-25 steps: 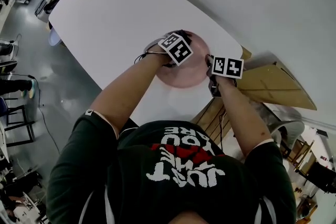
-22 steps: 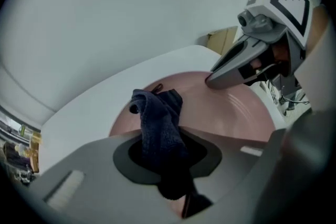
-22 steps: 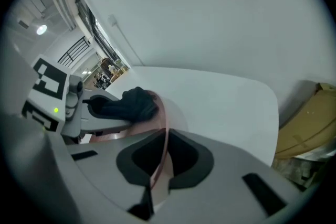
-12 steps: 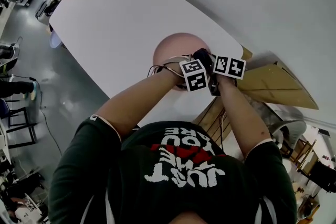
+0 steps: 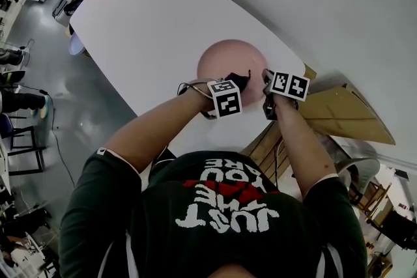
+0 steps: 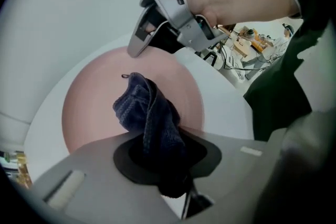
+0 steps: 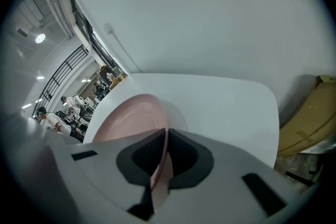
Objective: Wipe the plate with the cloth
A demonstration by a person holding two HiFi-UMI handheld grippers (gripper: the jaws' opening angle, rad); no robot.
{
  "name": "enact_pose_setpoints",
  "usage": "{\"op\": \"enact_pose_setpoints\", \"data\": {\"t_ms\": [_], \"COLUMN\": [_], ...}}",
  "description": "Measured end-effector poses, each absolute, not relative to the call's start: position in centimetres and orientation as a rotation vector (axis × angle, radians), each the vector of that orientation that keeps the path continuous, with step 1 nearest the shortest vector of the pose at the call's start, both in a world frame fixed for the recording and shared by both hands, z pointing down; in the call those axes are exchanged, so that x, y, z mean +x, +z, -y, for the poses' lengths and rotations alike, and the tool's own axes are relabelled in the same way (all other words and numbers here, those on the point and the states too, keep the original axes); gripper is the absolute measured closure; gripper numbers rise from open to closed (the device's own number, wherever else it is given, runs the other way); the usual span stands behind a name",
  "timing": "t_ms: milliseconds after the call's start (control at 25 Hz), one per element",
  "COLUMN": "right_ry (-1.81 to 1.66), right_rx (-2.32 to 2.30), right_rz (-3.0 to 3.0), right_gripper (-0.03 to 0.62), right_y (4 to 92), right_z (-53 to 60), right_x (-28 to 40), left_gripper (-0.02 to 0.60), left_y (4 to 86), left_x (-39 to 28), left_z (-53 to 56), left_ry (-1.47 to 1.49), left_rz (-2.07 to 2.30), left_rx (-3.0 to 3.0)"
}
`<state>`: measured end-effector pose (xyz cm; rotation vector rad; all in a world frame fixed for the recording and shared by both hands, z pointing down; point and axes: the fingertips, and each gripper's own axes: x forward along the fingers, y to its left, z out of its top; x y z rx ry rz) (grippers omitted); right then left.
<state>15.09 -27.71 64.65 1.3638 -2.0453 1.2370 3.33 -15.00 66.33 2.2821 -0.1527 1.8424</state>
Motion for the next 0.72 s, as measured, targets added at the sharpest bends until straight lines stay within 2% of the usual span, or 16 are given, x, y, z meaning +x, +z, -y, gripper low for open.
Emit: {"op": "enact_pose_setpoints", "data": {"t_ms": [400, 600, 720], "right_ry": [1.198, 1.191, 1.224], "right_rx": [1.285, 1.271, 1.305], "right_rz": [2.074, 2.058, 2.039], "right_gripper": [0.579, 0.579, 0.579], "right_y": [64.3, 64.3, 64.4], "right_z": [27.0, 26.2, 26.2], "right_x": [14.3, 13.6, 13.7], "left_gripper": [0.497, 0.497, 0.499], "left_y": [66.4, 66.7, 66.6], "left_x": [-3.8, -3.3, 0.1], "left_z": [22.3, 27.8, 29.3], "left_ry": [1.738, 1.738, 1.685], "left_rz": [0.492, 0.663, 0.654], "left_rx": [2.074, 2.094, 2.15]}}
